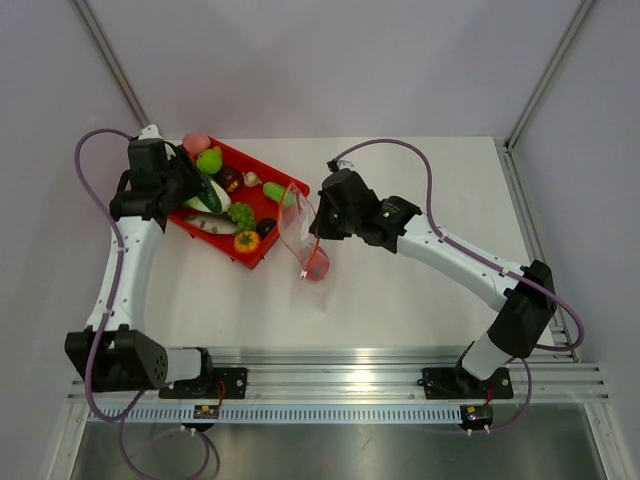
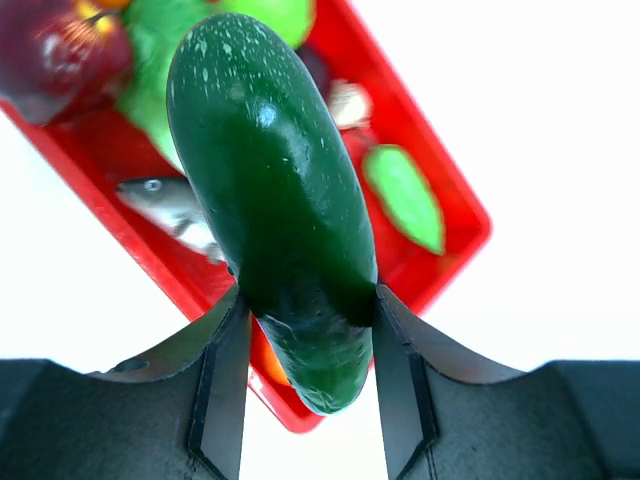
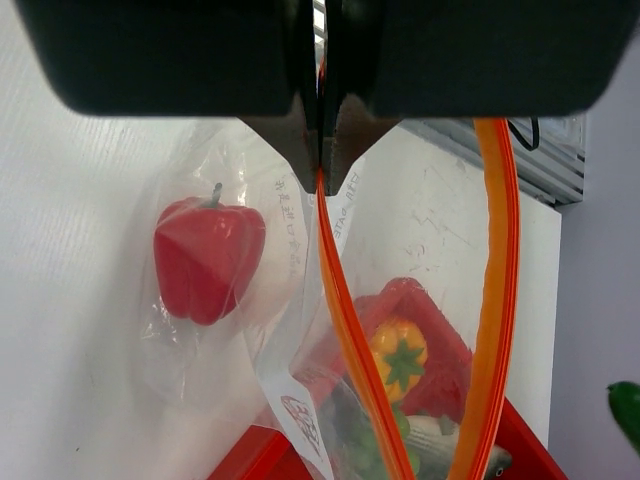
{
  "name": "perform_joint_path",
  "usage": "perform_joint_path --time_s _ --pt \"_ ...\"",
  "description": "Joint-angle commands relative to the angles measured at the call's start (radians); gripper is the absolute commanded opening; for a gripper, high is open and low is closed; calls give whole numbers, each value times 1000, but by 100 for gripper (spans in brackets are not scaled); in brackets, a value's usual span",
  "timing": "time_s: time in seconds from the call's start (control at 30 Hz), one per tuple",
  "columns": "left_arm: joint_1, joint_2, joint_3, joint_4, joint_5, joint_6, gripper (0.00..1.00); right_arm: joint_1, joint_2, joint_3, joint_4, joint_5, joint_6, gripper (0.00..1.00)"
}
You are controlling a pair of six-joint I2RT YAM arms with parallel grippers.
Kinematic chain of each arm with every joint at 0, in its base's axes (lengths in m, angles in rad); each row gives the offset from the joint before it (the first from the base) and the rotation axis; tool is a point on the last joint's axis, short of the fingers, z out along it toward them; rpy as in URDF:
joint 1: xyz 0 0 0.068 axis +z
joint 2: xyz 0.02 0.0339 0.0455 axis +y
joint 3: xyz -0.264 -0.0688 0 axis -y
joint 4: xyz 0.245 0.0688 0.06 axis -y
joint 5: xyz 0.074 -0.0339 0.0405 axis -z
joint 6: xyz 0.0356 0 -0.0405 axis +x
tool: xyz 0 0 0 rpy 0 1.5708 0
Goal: Place the food in the zip-top bag and seal the zipper
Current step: Pick up the fake vegetable from the bin.
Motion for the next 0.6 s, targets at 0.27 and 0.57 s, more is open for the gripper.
perform_joint_path --time_s 0.27,0.57 --pt "-291 -216 67 33 164 -41 0 5 55 104 28 -21 -11 0" --pt "-422 -179 40 98 191 -50 0 5 37 112 17 -18 -9 0"
